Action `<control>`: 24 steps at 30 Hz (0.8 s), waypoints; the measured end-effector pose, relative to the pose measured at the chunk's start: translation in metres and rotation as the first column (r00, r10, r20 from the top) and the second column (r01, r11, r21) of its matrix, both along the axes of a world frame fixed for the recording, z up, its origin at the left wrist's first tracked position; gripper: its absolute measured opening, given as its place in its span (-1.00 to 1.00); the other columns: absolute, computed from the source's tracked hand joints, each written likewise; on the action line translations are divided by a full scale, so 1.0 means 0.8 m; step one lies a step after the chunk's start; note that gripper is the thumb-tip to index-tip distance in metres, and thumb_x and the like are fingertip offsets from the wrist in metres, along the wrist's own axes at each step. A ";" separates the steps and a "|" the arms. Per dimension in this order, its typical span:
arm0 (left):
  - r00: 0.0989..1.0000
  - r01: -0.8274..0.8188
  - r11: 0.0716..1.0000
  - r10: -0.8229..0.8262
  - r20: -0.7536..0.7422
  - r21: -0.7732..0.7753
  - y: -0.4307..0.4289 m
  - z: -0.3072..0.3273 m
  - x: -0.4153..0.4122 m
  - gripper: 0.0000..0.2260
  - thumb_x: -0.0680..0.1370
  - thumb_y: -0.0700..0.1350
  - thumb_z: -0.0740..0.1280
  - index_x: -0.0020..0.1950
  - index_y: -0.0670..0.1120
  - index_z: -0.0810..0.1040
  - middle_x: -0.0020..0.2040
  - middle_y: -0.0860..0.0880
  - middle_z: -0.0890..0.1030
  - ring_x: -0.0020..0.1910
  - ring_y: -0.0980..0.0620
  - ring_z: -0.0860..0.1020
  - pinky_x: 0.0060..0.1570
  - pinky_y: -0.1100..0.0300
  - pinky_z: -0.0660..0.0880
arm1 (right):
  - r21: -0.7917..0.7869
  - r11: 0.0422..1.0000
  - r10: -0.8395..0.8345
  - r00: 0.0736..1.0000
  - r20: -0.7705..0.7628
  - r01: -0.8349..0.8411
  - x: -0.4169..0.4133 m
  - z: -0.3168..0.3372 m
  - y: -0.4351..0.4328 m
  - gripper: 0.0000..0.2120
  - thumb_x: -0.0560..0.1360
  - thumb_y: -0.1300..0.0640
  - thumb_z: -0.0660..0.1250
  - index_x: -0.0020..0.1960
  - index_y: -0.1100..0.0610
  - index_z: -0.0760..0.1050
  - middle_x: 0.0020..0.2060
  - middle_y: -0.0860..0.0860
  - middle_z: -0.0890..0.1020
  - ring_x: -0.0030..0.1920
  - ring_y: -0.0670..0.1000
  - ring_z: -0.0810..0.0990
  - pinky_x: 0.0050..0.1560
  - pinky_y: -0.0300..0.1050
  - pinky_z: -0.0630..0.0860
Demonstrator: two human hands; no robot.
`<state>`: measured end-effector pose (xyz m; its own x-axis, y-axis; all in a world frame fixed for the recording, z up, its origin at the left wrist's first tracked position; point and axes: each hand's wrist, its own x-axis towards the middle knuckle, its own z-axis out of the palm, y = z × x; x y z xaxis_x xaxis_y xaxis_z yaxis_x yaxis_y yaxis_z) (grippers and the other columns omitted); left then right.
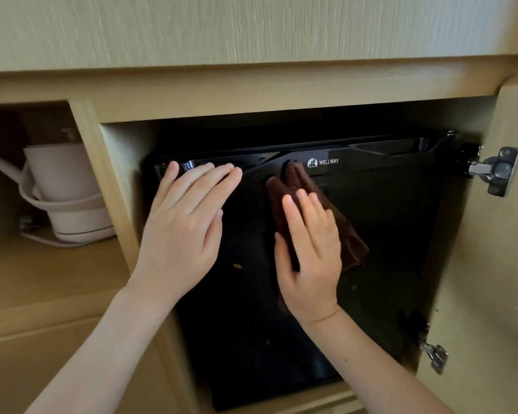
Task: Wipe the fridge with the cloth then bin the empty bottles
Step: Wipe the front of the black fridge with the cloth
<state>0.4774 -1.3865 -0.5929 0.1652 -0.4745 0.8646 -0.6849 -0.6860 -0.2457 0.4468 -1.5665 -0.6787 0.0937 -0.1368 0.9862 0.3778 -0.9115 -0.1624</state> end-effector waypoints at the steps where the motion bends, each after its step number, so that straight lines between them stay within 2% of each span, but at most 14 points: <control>1: 0.999 -0.037 0.999 0.036 0.026 0.027 0.003 -0.001 -0.001 -0.55 0.61 -0.24 0.20 0.52 -0.09 0.36 0.48 -0.04 0.43 0.49 -0.04 0.34 0.57 -0.02 0.05 | -0.052 0.998 0.017 1.000 -0.020 -0.018 0.002 -0.006 0.010 -0.48 0.60 0.26 0.30 0.53 0.11 0.29 0.50 0.05 0.35 0.55 0.05 0.26 0.57 0.01 0.13; 7: 0.952 -0.288 0.949 0.270 0.142 0.129 0.042 -0.026 -0.009 -0.55 0.67 -0.10 0.17 0.57 -0.12 0.25 0.57 -0.10 0.28 0.57 -0.09 0.22 0.56 -0.01 0.09 | -0.445 0.894 -0.029 0.988 -0.153 -0.042 -0.011 -0.052 0.003 -0.40 0.54 0.30 0.37 0.53 0.09 0.30 0.49 0.05 0.38 0.54 0.03 0.29 0.56 -0.02 0.18; 9: 0.942 -0.320 0.933 0.294 0.160 0.166 0.056 -0.037 -0.008 -0.53 0.66 -0.08 0.20 0.57 -0.13 0.25 0.58 -0.10 0.27 0.56 -0.11 0.21 0.56 0.00 0.08 | -0.438 0.898 -0.022 0.988 -0.155 -0.048 -0.017 -0.047 -0.013 -0.43 0.54 0.31 0.37 0.51 0.12 0.33 0.47 0.08 0.40 0.53 0.05 0.31 0.55 0.00 0.19; 12: 0.945 -0.315 0.931 0.290 0.149 0.184 0.067 -0.047 -0.005 -0.47 0.62 -0.02 0.25 0.57 -0.11 0.25 0.58 -0.07 0.25 0.58 -0.08 0.19 0.57 0.03 0.02 | -0.194 0.980 0.018 0.996 -0.092 -0.036 -0.013 -0.010 -0.011 -0.50 0.58 0.30 0.31 0.50 0.17 0.33 0.48 0.10 0.38 0.54 0.09 0.28 0.56 0.05 0.15; 14: 0.950 -0.302 0.935 0.280 0.136 0.186 0.069 -0.049 -0.003 -0.42 0.60 0.02 0.27 0.58 -0.10 0.23 0.59 -0.05 0.23 0.59 -0.06 0.15 0.57 0.05 -0.04 | -0.103 0.995 0.007 1.000 -0.030 -0.010 -0.003 0.012 0.004 -0.54 0.62 0.26 0.27 0.51 0.18 0.32 0.49 0.09 0.36 0.56 0.08 0.25 0.57 0.05 0.13; 15: 0.951 -0.300 0.936 0.278 0.133 0.186 0.070 -0.049 -0.002 -0.40 0.59 0.04 0.28 0.58 -0.09 0.22 0.60 -0.04 0.22 0.60 -0.05 0.14 0.57 0.05 -0.06 | -0.116 0.993 0.001 1.000 -0.016 -0.003 0.001 0.014 0.014 -0.54 0.63 0.25 0.26 0.51 0.18 0.33 0.49 0.10 0.36 0.56 0.07 0.25 0.57 0.04 0.13; 17: 0.951 -0.300 0.936 0.279 0.132 0.186 0.070 -0.048 -0.001 -0.39 0.57 0.05 0.29 0.58 -0.08 0.22 0.60 -0.02 0.20 0.60 -0.04 0.12 0.57 0.07 -0.08 | -0.249 0.968 0.003 1.000 -0.031 -0.011 0.005 0.002 0.027 -0.53 0.60 0.29 0.29 0.50 0.17 0.35 0.48 0.12 0.38 0.55 0.07 0.26 0.56 0.03 0.14; 21: 0.952 -0.295 0.940 0.274 0.140 0.168 0.070 -0.049 0.001 -0.39 0.57 0.05 0.29 0.59 -0.07 0.23 0.60 -0.01 0.21 0.60 -0.02 0.12 0.57 0.08 -0.08 | -0.587 0.809 -0.079 0.989 -0.122 -0.008 -0.013 -0.055 0.013 -0.52 0.58 0.29 0.30 0.48 0.13 0.37 0.45 0.09 0.41 0.51 0.08 0.34 0.55 -0.01 0.20; 23: 0.951 -0.295 0.942 0.272 0.148 0.158 0.069 -0.050 0.001 -0.39 0.57 0.05 0.29 0.59 -0.07 0.23 0.60 -0.01 0.21 0.60 -0.02 0.12 0.57 0.07 -0.08 | -0.607 0.795 -0.099 0.985 -0.142 -0.007 -0.021 -0.057 -0.012 -0.54 0.59 0.28 0.28 0.48 0.13 0.38 0.44 0.10 0.42 0.51 0.08 0.34 0.55 0.00 0.21; 24: 0.951 -0.293 0.943 0.271 0.151 0.155 0.068 -0.050 0.001 -0.39 0.57 0.05 0.28 0.59 -0.07 0.23 0.60 -0.01 0.21 0.60 -0.02 0.12 0.57 0.07 -0.07 | -0.552 0.834 -0.084 0.986 -0.147 -0.011 -0.022 -0.051 -0.022 -0.54 0.59 0.29 0.29 0.48 0.14 0.38 0.45 0.11 0.42 0.51 0.09 0.34 0.54 0.03 0.21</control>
<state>0.4785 -1.3317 -0.6330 0.2095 -0.5688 0.7953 -0.4254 -0.7854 -0.4496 0.4289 -1.5839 -0.7193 0.2606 0.4158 0.8713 0.3551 -0.8805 0.3140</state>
